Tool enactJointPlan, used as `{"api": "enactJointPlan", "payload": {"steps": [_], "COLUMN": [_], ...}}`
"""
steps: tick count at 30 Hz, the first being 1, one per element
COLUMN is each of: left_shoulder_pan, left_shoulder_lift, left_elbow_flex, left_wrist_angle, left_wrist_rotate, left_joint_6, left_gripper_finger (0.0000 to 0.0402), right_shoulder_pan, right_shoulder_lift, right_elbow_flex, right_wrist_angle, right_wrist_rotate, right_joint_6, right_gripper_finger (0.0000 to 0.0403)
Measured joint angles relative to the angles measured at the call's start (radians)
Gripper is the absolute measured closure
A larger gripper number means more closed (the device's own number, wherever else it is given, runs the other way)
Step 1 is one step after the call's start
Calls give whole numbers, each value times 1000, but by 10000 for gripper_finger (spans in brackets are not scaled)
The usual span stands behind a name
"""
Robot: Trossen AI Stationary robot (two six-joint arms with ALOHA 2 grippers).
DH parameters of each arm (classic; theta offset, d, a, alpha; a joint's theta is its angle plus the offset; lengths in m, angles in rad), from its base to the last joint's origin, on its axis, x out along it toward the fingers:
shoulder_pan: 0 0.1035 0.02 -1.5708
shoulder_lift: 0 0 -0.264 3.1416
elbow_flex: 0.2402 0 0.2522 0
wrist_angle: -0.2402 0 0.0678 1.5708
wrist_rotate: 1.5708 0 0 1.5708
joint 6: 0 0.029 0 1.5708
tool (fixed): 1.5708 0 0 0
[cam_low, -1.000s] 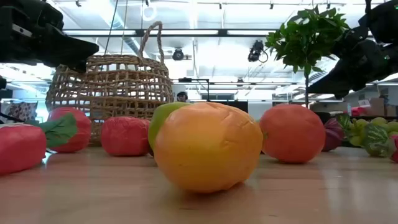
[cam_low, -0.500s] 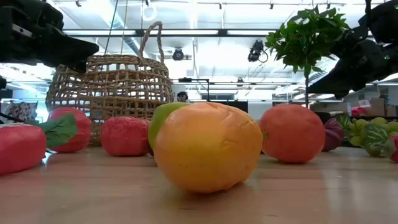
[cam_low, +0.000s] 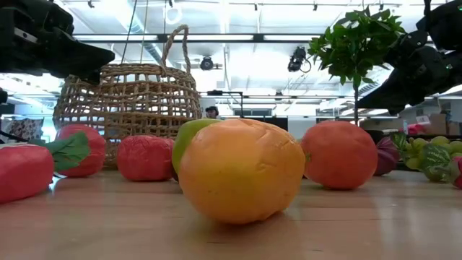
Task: Build produce basket
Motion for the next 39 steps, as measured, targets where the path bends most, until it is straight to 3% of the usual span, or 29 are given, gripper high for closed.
{"api": "enactJointPlan", "payload": {"steps": [11, 15, 19, 26, 34, 39], "left_shoulder_pan": [1, 1, -7, -34, -51, -51], "left_shoulder_lift": [1, 6, 89, 428, 791, 948], "left_elbow_flex": [0, 42, 207, 628, 963, 1097], "left_wrist_angle": [53, 118, 17, -301, -402, -363], "left_wrist_rotate": [-26, -46, -46, -44, -43, -42], "left_joint_6": [-1, -158, -219, -136, -166, -331], "left_gripper_finger": [363, 370, 374, 365, 368, 371], "right_shoulder_pan": [0, 0, 0, 0, -6, -6], "right_shoulder_lift": [0, 0, 0, 0, 0, 2], "right_elbow_flex": [0, 0, 0, 0, 0, 0], "right_wrist_angle": [0, 0, 4, 17, 70, 288], "right_wrist_rotate": [0, 0, 0, 0, 0, 29], "right_joint_6": [0, 0, 0, 0, 3, 96], "right_gripper_finger": [379, 379, 379, 379, 379, 379]}}
